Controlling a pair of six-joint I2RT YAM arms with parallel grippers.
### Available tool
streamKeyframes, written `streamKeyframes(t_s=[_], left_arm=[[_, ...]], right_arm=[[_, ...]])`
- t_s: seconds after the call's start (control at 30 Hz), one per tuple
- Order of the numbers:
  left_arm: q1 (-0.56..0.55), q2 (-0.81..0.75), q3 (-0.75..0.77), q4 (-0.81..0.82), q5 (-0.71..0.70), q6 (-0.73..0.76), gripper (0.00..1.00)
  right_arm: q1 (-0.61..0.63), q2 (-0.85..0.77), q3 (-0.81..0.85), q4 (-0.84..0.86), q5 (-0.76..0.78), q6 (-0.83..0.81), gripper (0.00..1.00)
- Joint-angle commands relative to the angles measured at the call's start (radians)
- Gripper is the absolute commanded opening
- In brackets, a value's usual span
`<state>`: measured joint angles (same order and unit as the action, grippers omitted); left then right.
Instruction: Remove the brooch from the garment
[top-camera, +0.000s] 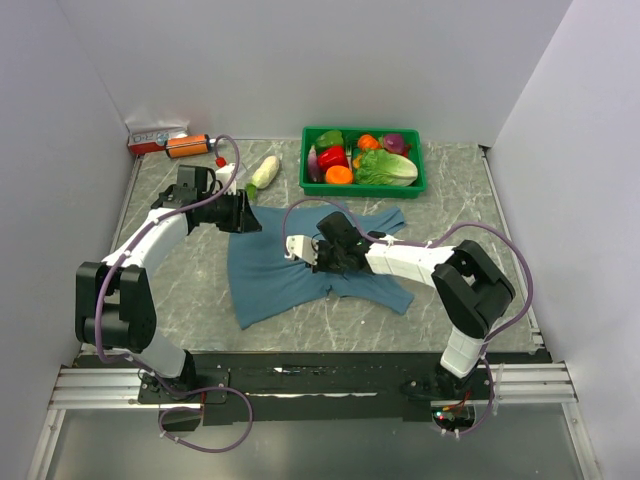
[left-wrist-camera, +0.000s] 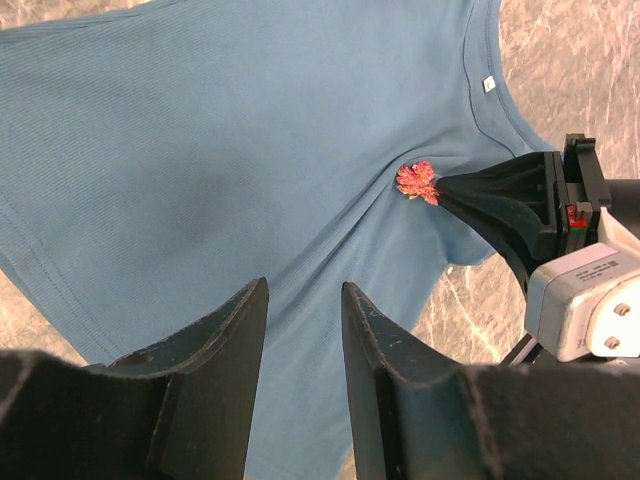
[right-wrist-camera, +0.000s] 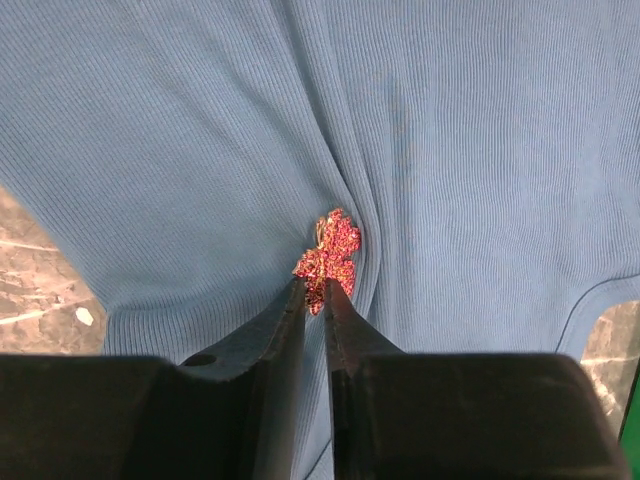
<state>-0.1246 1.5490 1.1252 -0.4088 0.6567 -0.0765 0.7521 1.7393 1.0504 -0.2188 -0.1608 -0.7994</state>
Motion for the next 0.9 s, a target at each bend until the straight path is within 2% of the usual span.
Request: streamKeyframes(t_s=[0.0,0.3,0.43,0.53,0.67,0.73,0.77,0.87], left_arm=[[0.002,-0.038,-0.005,0.025,0.011,-0.02,0.41],[0.002,-0.03,-0.002,0.033,0.011,-0.023,0.42],[0.002,-0.021,-0.002,0.034,0.015,-0.028,0.42],[0.002,-0.015,-0.002,0.038,0.032,-0.028,0.42],[0.002,0.0,-0.021,0.054,0.095,-0.014,0.41],[0.0,0.013,-0.031,0.062,0.107,-0.026,0.41],[0.0,0.017,-0.031,0.061,0.109,-0.031,0.41],[0.0,0.022,-0.027,0.054,0.098,-0.034,0.41]], right_arm=[[-0.01,-0.044,0.056,0.015,0.023,0.04,0.18],[-0.026,0.0,0.118,-0.043,0.032,0.069,0.13],[-0.034,0.017,0.145,-0.086,0.009,0.075,0.06],[-0.045,0.023,0.161,-0.125,-0.037,0.081,0.01],[-0.048,0.016,0.171,-0.154,-0.052,0.117,0.0],[-0.056,-0.001,0.188,-0.188,-0.117,0.117,0.06],[-0.053,-0.023,0.186,-0.182,-0.114,0.129,0.17],[-0.039,-0.011,0.186,-0.168,-0.106,0.153,0.31]])
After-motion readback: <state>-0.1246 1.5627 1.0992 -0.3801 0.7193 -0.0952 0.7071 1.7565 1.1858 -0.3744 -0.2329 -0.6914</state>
